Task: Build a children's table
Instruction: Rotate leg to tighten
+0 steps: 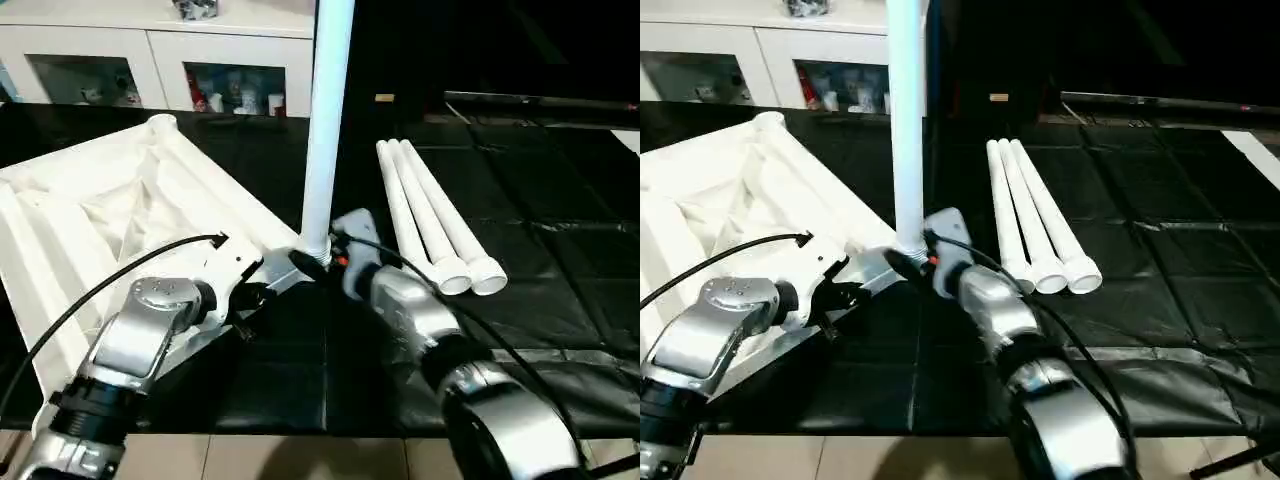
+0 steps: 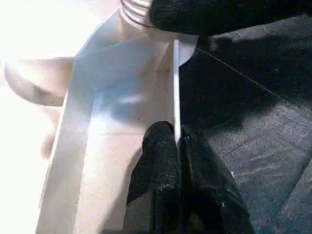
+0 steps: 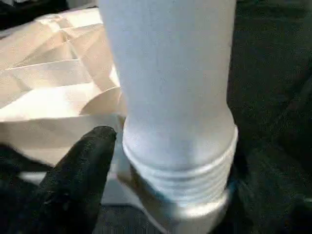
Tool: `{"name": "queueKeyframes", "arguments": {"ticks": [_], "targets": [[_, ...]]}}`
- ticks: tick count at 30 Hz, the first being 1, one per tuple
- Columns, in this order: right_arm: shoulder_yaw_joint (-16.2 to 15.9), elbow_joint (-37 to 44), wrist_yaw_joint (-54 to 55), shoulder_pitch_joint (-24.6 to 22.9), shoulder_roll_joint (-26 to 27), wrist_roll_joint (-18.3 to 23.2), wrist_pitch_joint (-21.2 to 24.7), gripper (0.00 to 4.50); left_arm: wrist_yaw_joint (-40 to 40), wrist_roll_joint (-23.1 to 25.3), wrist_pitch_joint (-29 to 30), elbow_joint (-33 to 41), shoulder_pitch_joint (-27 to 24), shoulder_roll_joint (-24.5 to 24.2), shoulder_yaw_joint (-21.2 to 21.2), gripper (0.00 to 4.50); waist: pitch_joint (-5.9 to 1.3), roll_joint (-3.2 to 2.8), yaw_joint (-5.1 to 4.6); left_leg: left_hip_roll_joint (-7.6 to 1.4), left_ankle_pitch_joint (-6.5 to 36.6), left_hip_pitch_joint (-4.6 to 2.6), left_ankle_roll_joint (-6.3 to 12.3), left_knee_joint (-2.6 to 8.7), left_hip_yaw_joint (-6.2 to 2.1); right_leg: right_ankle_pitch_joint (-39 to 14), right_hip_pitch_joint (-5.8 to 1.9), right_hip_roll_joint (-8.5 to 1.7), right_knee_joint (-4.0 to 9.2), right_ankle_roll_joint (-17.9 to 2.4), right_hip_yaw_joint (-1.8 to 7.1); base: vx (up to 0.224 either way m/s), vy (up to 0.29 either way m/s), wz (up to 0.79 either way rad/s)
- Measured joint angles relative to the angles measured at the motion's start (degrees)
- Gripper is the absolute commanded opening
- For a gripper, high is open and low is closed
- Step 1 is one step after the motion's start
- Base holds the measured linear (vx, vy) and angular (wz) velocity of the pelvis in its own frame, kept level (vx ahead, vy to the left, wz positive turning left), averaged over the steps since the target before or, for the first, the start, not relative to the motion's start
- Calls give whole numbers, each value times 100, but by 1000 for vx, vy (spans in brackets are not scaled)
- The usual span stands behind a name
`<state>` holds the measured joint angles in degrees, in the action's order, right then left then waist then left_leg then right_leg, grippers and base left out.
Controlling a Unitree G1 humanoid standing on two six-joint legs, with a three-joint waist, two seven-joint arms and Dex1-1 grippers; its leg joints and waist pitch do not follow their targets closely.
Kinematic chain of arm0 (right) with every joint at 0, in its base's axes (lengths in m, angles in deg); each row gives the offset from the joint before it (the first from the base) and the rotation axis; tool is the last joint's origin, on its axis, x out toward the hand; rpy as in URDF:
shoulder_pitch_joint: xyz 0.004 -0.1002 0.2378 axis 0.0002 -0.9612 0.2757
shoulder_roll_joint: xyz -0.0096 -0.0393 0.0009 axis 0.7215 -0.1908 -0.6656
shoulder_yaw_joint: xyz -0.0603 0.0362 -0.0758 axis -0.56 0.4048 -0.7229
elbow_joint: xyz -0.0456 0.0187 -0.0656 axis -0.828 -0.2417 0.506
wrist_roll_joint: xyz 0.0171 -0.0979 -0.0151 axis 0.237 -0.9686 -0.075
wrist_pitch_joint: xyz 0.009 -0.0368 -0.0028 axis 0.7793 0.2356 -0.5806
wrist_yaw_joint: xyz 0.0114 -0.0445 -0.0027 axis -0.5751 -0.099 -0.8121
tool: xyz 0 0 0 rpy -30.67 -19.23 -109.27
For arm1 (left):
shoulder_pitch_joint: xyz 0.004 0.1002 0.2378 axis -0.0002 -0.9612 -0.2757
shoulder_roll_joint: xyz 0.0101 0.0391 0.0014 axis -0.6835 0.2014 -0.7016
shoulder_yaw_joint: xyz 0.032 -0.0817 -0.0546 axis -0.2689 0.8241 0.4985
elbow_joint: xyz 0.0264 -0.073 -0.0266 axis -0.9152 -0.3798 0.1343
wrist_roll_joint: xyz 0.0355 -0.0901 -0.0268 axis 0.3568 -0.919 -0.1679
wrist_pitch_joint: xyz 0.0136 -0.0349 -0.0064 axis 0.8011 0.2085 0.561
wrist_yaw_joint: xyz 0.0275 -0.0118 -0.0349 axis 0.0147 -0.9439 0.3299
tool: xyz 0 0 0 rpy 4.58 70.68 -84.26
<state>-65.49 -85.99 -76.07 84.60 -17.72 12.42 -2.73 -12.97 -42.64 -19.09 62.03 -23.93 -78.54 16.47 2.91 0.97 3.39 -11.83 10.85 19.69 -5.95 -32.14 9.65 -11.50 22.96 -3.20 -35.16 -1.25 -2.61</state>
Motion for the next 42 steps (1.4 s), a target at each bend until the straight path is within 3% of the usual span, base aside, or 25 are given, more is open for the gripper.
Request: {"name": "queueKeyframes", "arguments": {"ticks": [2,8,12,22,30,42], "targets": [[-5,159,-211,-122,-96,34,11,438,-99,-1,-185,-110,31,-82,-18,0,7,-13,7,-2,0,12,0,-8,-2,0,4,0,-2,0,-6,0,0,0],[-156,1095,-953,-789,-507,189,303,446,-579,-11,-726,-374,102,-428,-137,0,14,-24,36,-2,3,34,7,-24,-3,0,9,0,6,0,-14,0,0,0],[-311,1755,-1487,-1113,-879,209,463,446,-909,-37,-1098,-476,79,-583,-171,0,19,-33,108,-3,3,34,8,-30,-3,0,18,-1,4,0,-17,0,0,0],[-651,2574,-2610,-1124,-1518,213,737,446,-1877,-197,-1957,-507,-57,-991,-443,0,19,-31,325,-5,3,37,14,-57,1,0,16,-8,-9,0,-20,0,0,0],[-895,2826,-3496,-1121,-1755,376,895,446,-2266,-229,-2168,-503,-59,-1126,-579,0,18,-30,338,-6,-5,35,23,-64,0,1,15,-10,-25,1,-21,0,0,0],[-1100,2309,-3720,-967,-1674,292,845,360,-2571,-221,-2507,-501,-48,-1174,-791,0,18,-30,359,-7,-5,34,23,-106,-2,0,14,-17,-71,1,-20,0,0,0]]}}
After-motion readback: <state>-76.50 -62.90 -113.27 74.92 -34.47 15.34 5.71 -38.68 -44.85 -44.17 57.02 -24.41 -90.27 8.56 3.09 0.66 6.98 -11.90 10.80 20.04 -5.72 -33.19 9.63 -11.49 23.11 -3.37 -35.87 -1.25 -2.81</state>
